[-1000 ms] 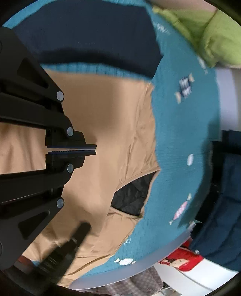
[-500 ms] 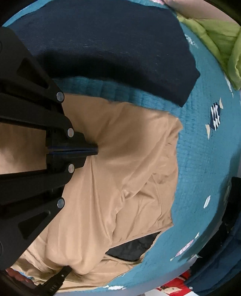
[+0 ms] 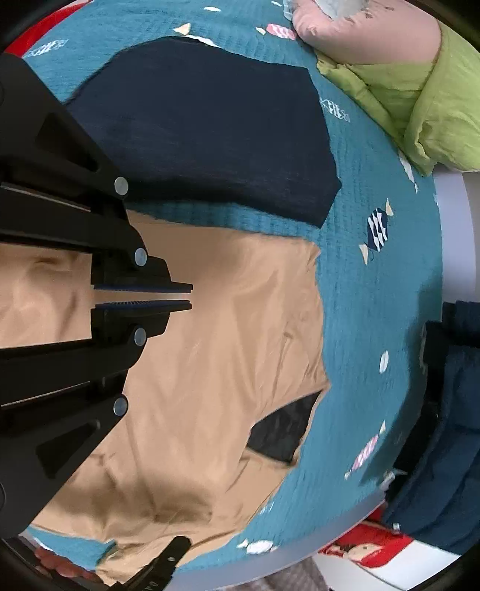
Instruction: Fold large clothes
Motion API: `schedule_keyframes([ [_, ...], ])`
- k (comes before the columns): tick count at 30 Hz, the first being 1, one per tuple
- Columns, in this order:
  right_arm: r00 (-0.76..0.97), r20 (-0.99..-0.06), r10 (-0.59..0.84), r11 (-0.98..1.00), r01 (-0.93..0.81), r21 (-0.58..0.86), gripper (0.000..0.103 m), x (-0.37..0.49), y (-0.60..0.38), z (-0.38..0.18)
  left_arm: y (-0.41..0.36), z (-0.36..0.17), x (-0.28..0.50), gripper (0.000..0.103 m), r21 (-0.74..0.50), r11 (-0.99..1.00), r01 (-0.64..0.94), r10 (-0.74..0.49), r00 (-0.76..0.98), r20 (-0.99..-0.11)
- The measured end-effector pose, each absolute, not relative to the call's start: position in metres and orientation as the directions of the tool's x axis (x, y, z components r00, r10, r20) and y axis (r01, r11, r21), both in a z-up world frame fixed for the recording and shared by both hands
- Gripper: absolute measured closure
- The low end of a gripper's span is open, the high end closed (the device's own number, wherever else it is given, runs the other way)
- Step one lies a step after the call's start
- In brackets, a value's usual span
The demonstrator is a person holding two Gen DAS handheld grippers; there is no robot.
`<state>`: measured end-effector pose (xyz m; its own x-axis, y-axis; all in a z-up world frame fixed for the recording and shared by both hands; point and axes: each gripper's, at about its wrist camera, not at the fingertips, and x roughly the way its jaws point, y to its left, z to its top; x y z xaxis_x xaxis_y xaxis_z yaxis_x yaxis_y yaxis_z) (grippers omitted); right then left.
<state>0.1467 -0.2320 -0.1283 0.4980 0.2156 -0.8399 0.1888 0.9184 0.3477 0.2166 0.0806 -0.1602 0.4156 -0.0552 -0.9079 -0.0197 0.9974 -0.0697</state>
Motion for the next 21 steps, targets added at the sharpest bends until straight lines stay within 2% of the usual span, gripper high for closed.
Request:
schedule_keyframes([
  [2, 0.517, -0.824, 0.231, 0.916, 0.169, 0.363, 0.097, 0.135, -0.231, -0.119, 0.076, -0.154, 0.2, 0.088, -0.08, 0.997, -0.016, -0.066, 0.414, -0.908],
  [3, 0.526, -0.819, 0.23, 0.917, 0.163, 0.363, 0.097, 0.133, -0.23, -0.113, 0.075, -0.152, 0.194, 0.061, -0.087, 0.996, -0.013, -0.073, 0.417, -0.906],
  [4, 0.544, -0.809, 0.223, 0.92, 0.156, 0.359, 0.093, 0.124, -0.231, -0.107, 0.073, -0.149, 0.188, 0.025, -0.093, 0.996, -0.006, -0.081, 0.426, -0.901],
  [5, 0.556, -0.804, 0.212, 0.922, 0.158, 0.353, 0.067, 0.115, -0.232, -0.102, 0.068, -0.143, 0.178, 0.02, -0.099, 0.995, 0.014, -0.095, 0.464, -0.881],
  [6, 0.564, -0.802, 0.199, 0.923, 0.169, 0.347, 0.043, 0.105, -0.235, -0.098, 0.06, -0.138, 0.167, 0.02, -0.092, 0.995, 0.04, -0.1, 0.498, -0.861],
  [7, 0.584, -0.792, 0.179, 0.921, 0.185, 0.344, 0.006, 0.097, -0.238, -0.095, 0.055, -0.136, 0.162, 0.02, -0.081, 0.995, 0.057, -0.099, 0.505, -0.858],
  [11, 0.61, -0.777, 0.157, 0.908, 0.22, 0.356, 0.008, 0.069, -0.256, -0.091, 0.023, -0.133, 0.146, 0.019, -0.066, 0.988, 0.141, -0.128, 0.495, -0.859],
  [21, 0.568, -0.821, -0.063, 0.784, 0.536, 0.311, 0.008, -0.005, -0.376, -0.116, -0.067, -0.146, 0.14, 0.019, -0.168, 0.946, 0.277, -0.272, 0.4, -0.875],
])
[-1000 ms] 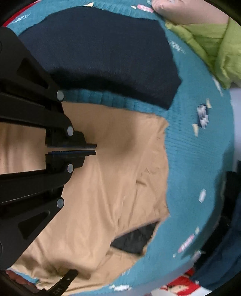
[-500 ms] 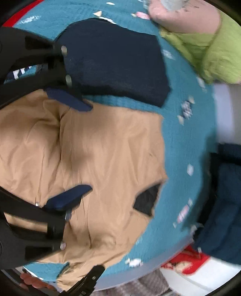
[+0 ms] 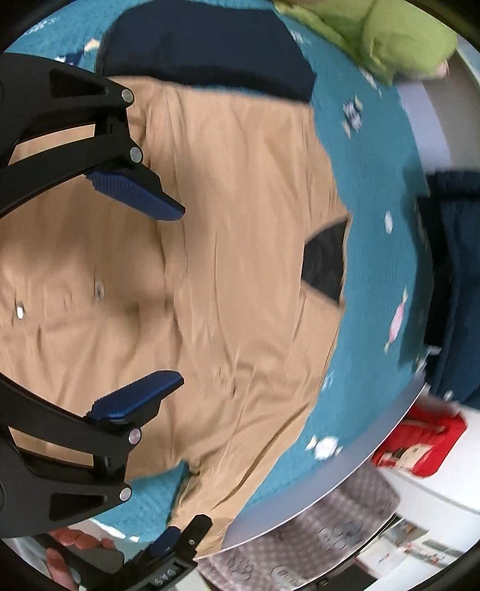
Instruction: Fold large clothes
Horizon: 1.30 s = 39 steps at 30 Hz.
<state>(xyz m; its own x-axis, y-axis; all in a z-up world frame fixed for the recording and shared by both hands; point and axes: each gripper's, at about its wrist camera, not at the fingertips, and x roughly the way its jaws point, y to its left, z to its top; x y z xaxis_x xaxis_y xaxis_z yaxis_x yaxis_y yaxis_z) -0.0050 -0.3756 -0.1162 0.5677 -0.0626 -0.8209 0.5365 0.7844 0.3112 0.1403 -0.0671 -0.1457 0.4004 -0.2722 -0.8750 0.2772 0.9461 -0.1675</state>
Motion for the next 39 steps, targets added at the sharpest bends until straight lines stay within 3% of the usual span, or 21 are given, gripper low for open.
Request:
schedule_keyframes([
  [6, 0.493, -0.845, -0.206, 0.626, 0.73, 0.274, 0.008, -0.053, -0.461, -0.141, -0.12, -0.157, 0.143, 0.019, -0.194, 0.921, 0.337, -0.314, 0.35, -0.883],
  [10, 0.48, -0.851, -0.213, 0.522, 0.792, 0.317, 0.008, -0.072, -0.508, -0.162, -0.148, -0.158, 0.149, 0.02, -0.206, 0.909, 0.363, -0.334, 0.337, -0.88],
  [12, 0.523, -0.833, -0.179, 0.477, 0.787, 0.392, 0.013, -0.075, -0.527, -0.173, -0.161, -0.159, 0.154, 0.024, -0.213, 0.905, 0.368, -0.343, 0.335, -0.877],
  [14, 0.58, -0.806, -0.119, 0.432, 0.761, 0.484, 0.035, -0.074, -0.542, -0.186, -0.173, -0.16, 0.16, 0.032, -0.223, 0.899, 0.376, -0.352, 0.321, -0.879],
  [18, 0.635, -0.761, -0.137, 0.419, 0.733, 0.536, 0.047, -0.065, -0.555, -0.194, -0.19, -0.159, 0.172, 0.048, -0.224, 0.892, 0.394, -0.361, 0.32, -0.876],
  [20, 0.635, -0.759, -0.145, 0.432, 0.73, 0.529, 0.087, -0.057, -0.559, -0.191, -0.199, -0.162, 0.179, 0.059, -0.225, 0.887, 0.402, -0.362, 0.306, -0.88],
  [24, 0.676, -0.708, -0.202, 0.494, 0.695, 0.522, 0.09, -0.05, -0.553, -0.162, -0.221, -0.175, 0.195, 0.088, -0.268, 0.865, 0.425, -0.397, 0.252, -0.882],
  [31, 0.797, -0.562, -0.222, 0.635, 0.555, 0.537, 0.09, -0.039, -0.537, -0.078, -0.275, -0.242, 0.222, 0.099, -0.286, 0.86, 0.422, -0.366, 0.121, -0.923],
  [39, 0.881, -0.473, -0.019, 0.808, 0.292, 0.512, 0.091, 0.017, -0.452, -0.001, -0.276, -0.265, 0.228, 0.101, -0.303, 0.884, 0.357, -0.384, 0.184, -0.905],
])
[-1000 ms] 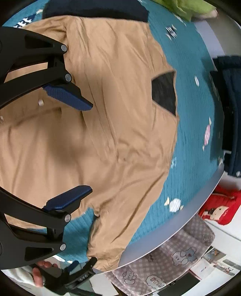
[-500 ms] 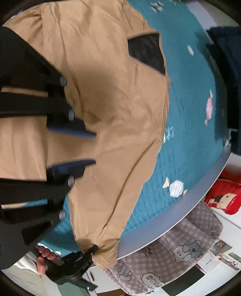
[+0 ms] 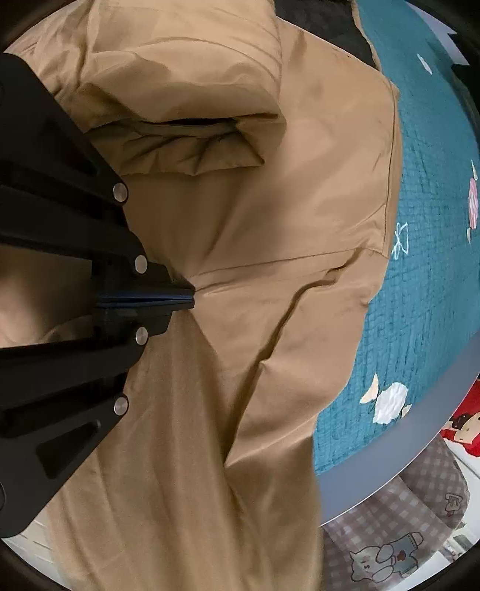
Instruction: Fold large clothes
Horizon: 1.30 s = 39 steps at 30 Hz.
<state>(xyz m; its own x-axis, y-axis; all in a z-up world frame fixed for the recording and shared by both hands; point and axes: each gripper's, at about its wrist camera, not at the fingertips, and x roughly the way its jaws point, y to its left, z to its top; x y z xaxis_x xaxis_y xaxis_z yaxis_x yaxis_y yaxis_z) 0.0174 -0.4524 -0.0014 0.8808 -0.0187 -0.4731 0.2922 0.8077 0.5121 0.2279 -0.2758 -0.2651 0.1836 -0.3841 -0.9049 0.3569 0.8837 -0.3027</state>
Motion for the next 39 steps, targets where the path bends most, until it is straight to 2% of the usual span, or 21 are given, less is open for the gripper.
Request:
schedule_keyframes([
  [4, 0.885, -0.462, 0.054, 0.872, 0.183, 0.453, 0.091, 0.043, -0.39, 0.022, -0.275, -0.259, 0.231, 0.101, -0.287, 0.881, 0.377, -0.367, 0.159, -0.917],
  [7, 0.89, -0.439, 0.12, 0.891, 0.099, 0.443, 0.091, 0.056, -0.351, 0.035, -0.256, -0.219, 0.223, 0.1, -0.27, 0.865, 0.422, -0.373, 0.184, -0.909],
  [10, 0.884, -0.446, 0.14, 0.915, 0.056, 0.399, 0.091, 0.066, -0.318, 0.043, -0.211, -0.181, 0.212, 0.099, -0.274, 0.876, 0.397, -0.395, 0.265, -0.88],
  [12, 0.874, -0.448, 0.189, 0.916, 0.009, 0.402, 0.091, 0.072, -0.293, 0.047, -0.17, -0.161, 0.209, 0.099, -0.273, 0.892, 0.361, -0.389, 0.306, -0.869],
  [19, 0.807, -0.514, 0.289, 0.926, -0.099, 0.365, 0.091, 0.09, -0.203, 0.028, -0.012, -0.132, 0.207, 0.099, -0.197, 0.971, 0.138, -0.239, 0.458, -0.856],
  [26, 0.669, -0.653, 0.354, 0.927, -0.158, 0.34, 0.09, 0.122, -0.112, -0.038, 0.121, -0.129, 0.182, 0.099, -0.172, 0.98, -0.098, -0.102, 0.497, -0.862],
  [28, 0.611, -0.699, 0.371, 0.924, -0.171, 0.342, 0.084, 0.13, -0.088, -0.065, 0.142, -0.132, 0.177, 0.099, -0.168, 0.976, -0.142, -0.077, 0.495, -0.866],
  [30, 0.515, -0.713, 0.475, 0.878, -0.22, 0.426, 0.061, 0.134, -0.07, -0.09, 0.168, -0.138, 0.169, 0.099, -0.168, 0.965, -0.2, -0.053, 0.48, -0.876],
  [31, 0.465, -0.695, 0.549, 0.834, -0.245, 0.495, 0.039, 0.135, -0.063, -0.096, 0.176, -0.141, 0.167, 0.099, -0.165, 0.962, -0.218, -0.043, 0.474, -0.879],
  [32, 0.432, -0.661, 0.614, 0.786, -0.252, 0.565, 0.031, 0.132, -0.06, -0.1, 0.185, -0.143, 0.164, 0.099, -0.158, 0.957, -0.245, -0.027, 0.466, -0.884],
  [35, 0.454, -0.636, 0.623, 0.776, -0.259, 0.575, 0.03, 0.127, -0.063, -0.091, 0.199, -0.144, 0.159, 0.099, -0.154, 0.948, -0.279, -0.008, 0.463, -0.886],
  [39, 0.57, -0.666, 0.482, 0.873, -0.244, 0.423, 0.031, 0.122, -0.086, -0.07, 0.181, -0.134, 0.162, 0.099, -0.169, 0.959, -0.227, -0.039, 0.487, -0.873],
])
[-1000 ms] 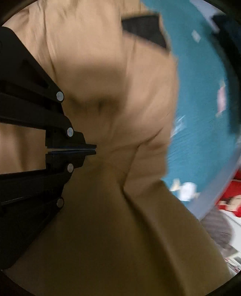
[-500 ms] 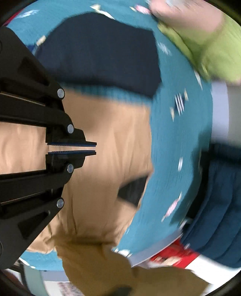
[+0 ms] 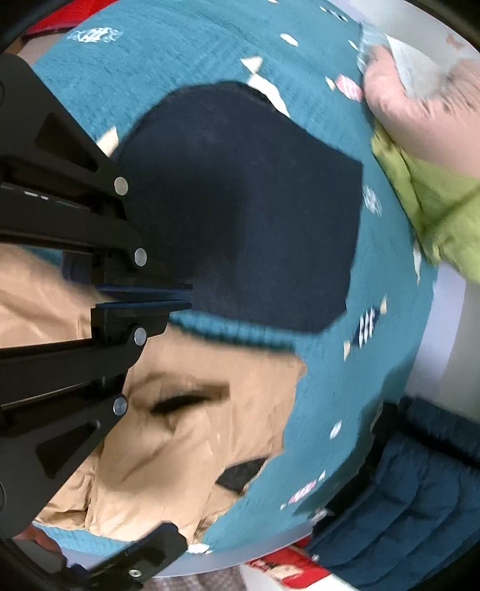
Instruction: Fold large clothes
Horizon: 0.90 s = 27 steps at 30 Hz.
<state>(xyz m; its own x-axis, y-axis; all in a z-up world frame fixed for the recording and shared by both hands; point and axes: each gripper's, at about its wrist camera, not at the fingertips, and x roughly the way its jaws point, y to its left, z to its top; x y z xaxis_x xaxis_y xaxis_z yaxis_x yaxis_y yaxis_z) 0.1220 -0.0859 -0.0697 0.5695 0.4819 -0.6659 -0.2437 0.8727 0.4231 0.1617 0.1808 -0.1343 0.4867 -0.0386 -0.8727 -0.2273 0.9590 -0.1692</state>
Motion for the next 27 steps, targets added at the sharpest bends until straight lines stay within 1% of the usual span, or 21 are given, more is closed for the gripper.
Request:
schedule_keyframes([
  [1, 0.605, -0.673, 0.426, 0.902, -0.225, 0.368, 0.032, 0.121, -0.094, -0.067, 0.173, -0.135, 0.166, 0.099, -0.175, 0.963, -0.207, -0.053, 0.489, -0.87],
  [2, 0.635, -0.68, 0.367, 0.928, -0.2, 0.314, 0.043, 0.121, -0.106, -0.065, 0.159, -0.135, 0.172, 0.099, -0.189, 0.967, -0.17, -0.083, 0.491, -0.867],
  [3, 0.642, -0.689, 0.338, 0.94, -0.186, 0.288, 0.05, 0.121, -0.113, -0.068, 0.146, -0.137, 0.177, 0.099, -0.207, 0.969, -0.136, -0.116, 0.49, -0.864],
  [5, 0.623, -0.717, 0.312, 0.949, -0.159, 0.274, 0.076, 0.126, -0.131, -0.085, 0.114, -0.14, 0.185, 0.099, -0.265, 0.963, -0.051, -0.21, 0.473, -0.856],
  [7, 0.568, -0.748, 0.343, 0.936, -0.14, 0.323, 0.088, 0.129, -0.143, -0.108, 0.085, -0.148, 0.191, 0.099, -0.29, 0.957, 0.012, -0.264, 0.451, -0.853],
  [8, 0.527, -0.776, 0.345, 0.936, -0.132, 0.326, 0.09, 0.131, -0.144, -0.126, 0.07, -0.156, 0.194, 0.099, -0.292, 0.956, 0.042, -0.281, 0.432, -0.857],
  [9, 0.503, -0.797, 0.335, 0.941, -0.131, 0.312, 0.09, 0.13, -0.144, -0.137, 0.06, -0.166, 0.196, 0.099, -0.287, 0.957, 0.054, -0.283, 0.41, -0.867],
  [10, 0.472, -0.829, 0.3, 0.953, -0.124, 0.275, 0.092, 0.131, -0.143, -0.156, 0.051, -0.186, 0.199, 0.099, -0.265, 0.963, 0.045, -0.264, 0.36, -0.895],
  [11, 0.448, -0.859, 0.247, 0.969, -0.098, 0.228, 0.098, 0.131, -0.147, -0.176, 0.05, -0.199, 0.2, 0.099, -0.25, 0.968, 0.032, -0.247, 0.332, -0.91],
  [12, 0.426, -0.874, 0.236, 0.971, -0.077, 0.225, 0.103, 0.132, -0.156, -0.19, 0.052, -0.215, 0.2, 0.101, -0.246, 0.969, 0.012, -0.237, 0.312, -0.92],
  [13, 0.415, -0.873, 0.256, 0.965, -0.053, 0.257, 0.103, 0.131, -0.168, -0.198, 0.057, -0.227, 0.199, 0.101, -0.261, 0.965, -0.003, -0.247, 0.306, -0.919],
  [14, 0.421, -0.863, 0.277, 0.952, 0.003, 0.307, 0.103, 0.129, -0.19, -0.201, 0.064, -0.235, 0.196, 0.101, -0.307, 0.952, -0.006, -0.29, 0.313, -0.904],
  [15, 0.431, -0.863, 0.264, 0.951, 0.036, 0.308, 0.103, 0.125, -0.202, -0.199, 0.07, -0.234, 0.194, 0.101, -0.338, 0.941, -0.012, -0.316, 0.327, -0.891],
  [18, 0.487, -0.865, 0.122, 0.973, 0.115, 0.202, 0.103, 0.117, -0.242, -0.181, 0.076, -0.226, 0.195, 0.1, -0.327, 0.944, -0.031, -0.3, 0.328, -0.896],
  [20, 0.467, -0.879, 0.095, 0.957, 0.201, 0.21, 0.103, 0.123, -0.272, -0.192, 0.073, -0.229, 0.201, 0.1, -0.313, 0.949, -0.032, -0.287, 0.323, -0.902],
  [23, 0.474, -0.864, 0.171, 0.92, 0.237, 0.313, 0.103, 0.129, -0.293, -0.217, 0.069, -0.241, 0.212, 0.101, -0.337, 0.94, -0.047, -0.306, 0.317, -0.898],
  [25, 0.467, -0.873, 0.142, 0.922, 0.258, 0.288, 0.103, 0.128, -0.288, -0.204, 0.062, -0.233, 0.214, 0.1, -0.286, 0.957, -0.052, -0.259, 0.295, -0.92],
  [26, 0.476, -0.871, 0.122, 0.933, 0.245, 0.264, 0.1, 0.127, -0.282, -0.193, 0.057, -0.216, 0.212, 0.1, -0.258, 0.965, -0.038, -0.236, 0.3, -0.925],
  [27, 0.521, -0.844, 0.13, 0.95, 0.179, 0.257, 0.1, 0.125, -0.269, -0.174, 0.056, -0.205, 0.211, 0.1, -0.262, 0.965, -0.009, -0.246, 0.32, -0.915],
])
